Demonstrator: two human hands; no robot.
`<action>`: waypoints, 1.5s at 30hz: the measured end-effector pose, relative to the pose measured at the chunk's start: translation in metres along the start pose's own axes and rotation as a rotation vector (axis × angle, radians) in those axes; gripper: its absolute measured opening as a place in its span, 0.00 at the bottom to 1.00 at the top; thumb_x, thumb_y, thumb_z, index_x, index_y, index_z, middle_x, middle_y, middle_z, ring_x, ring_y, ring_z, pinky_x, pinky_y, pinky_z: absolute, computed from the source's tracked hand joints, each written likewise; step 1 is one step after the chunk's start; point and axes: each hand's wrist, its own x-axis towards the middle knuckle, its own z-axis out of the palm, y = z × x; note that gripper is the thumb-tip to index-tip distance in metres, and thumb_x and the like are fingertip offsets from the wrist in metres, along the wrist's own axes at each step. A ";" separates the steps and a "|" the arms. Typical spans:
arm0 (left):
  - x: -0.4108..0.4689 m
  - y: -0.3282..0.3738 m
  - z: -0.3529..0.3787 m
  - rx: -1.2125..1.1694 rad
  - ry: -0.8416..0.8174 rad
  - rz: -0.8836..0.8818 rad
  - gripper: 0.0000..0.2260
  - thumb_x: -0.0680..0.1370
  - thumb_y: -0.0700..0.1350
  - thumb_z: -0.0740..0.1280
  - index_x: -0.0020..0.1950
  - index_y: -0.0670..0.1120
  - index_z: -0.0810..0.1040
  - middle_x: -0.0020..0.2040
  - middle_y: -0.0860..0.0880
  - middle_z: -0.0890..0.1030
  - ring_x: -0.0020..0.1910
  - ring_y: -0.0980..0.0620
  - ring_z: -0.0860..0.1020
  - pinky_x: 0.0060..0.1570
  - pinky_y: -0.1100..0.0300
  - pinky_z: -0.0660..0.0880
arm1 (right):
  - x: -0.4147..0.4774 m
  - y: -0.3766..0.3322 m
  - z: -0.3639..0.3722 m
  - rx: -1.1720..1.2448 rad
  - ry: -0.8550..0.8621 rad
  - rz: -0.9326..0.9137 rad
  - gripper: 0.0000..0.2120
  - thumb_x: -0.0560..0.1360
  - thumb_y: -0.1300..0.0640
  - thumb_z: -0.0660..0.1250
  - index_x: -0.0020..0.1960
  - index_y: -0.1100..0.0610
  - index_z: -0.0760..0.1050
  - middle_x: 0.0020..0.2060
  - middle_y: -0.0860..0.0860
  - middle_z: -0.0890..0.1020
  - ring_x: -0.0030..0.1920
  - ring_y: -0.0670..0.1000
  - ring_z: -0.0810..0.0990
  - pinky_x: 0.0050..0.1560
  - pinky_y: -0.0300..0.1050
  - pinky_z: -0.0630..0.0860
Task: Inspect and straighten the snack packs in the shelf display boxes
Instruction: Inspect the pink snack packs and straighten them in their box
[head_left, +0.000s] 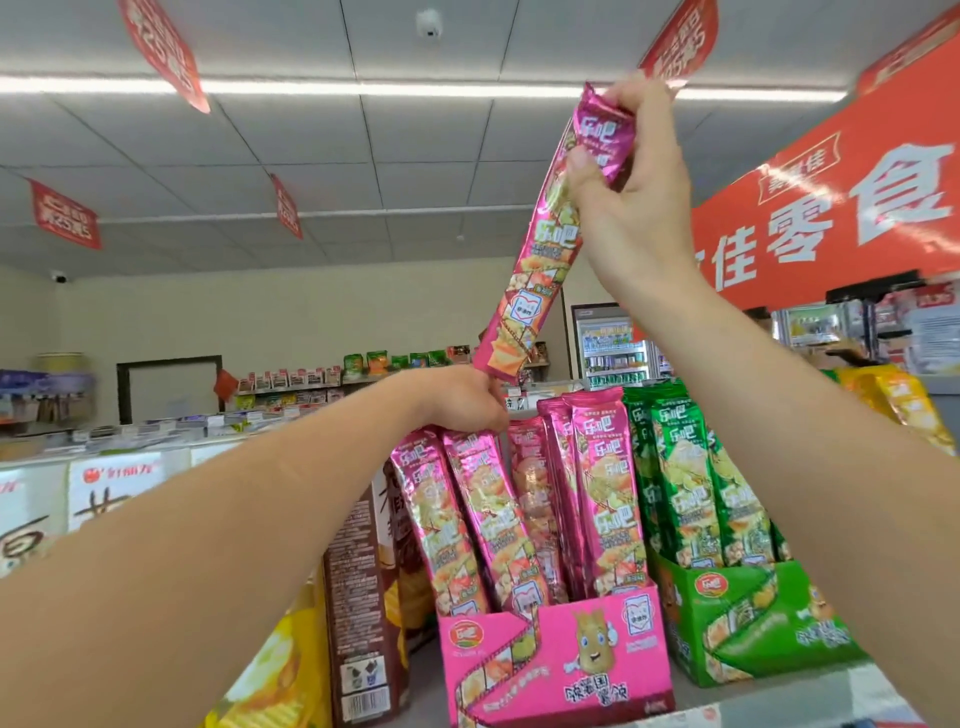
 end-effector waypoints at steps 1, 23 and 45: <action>0.002 -0.002 0.001 -0.024 -0.001 -0.011 0.12 0.79 0.49 0.65 0.59 0.45 0.79 0.58 0.44 0.80 0.50 0.49 0.77 0.50 0.56 0.74 | 0.002 0.002 0.000 -0.018 -0.019 0.015 0.12 0.79 0.65 0.62 0.62 0.61 0.68 0.40 0.40 0.74 0.37 0.31 0.73 0.41 0.29 0.69; 0.040 0.023 -0.002 0.192 -0.121 0.092 0.03 0.80 0.41 0.64 0.48 0.45 0.76 0.41 0.51 0.76 0.39 0.56 0.75 0.32 0.70 0.71 | -0.030 0.012 -0.022 -0.112 -0.949 0.432 0.12 0.75 0.68 0.70 0.55 0.61 0.70 0.43 0.64 0.82 0.40 0.56 0.80 0.46 0.57 0.80; 0.052 0.011 0.006 0.085 0.032 0.162 0.03 0.75 0.40 0.71 0.47 0.45 0.81 0.47 0.47 0.82 0.44 0.51 0.76 0.54 0.52 0.76 | -0.052 0.012 -0.035 -0.061 -0.687 0.364 0.08 0.76 0.66 0.69 0.53 0.58 0.74 0.41 0.57 0.83 0.37 0.49 0.78 0.37 0.39 0.75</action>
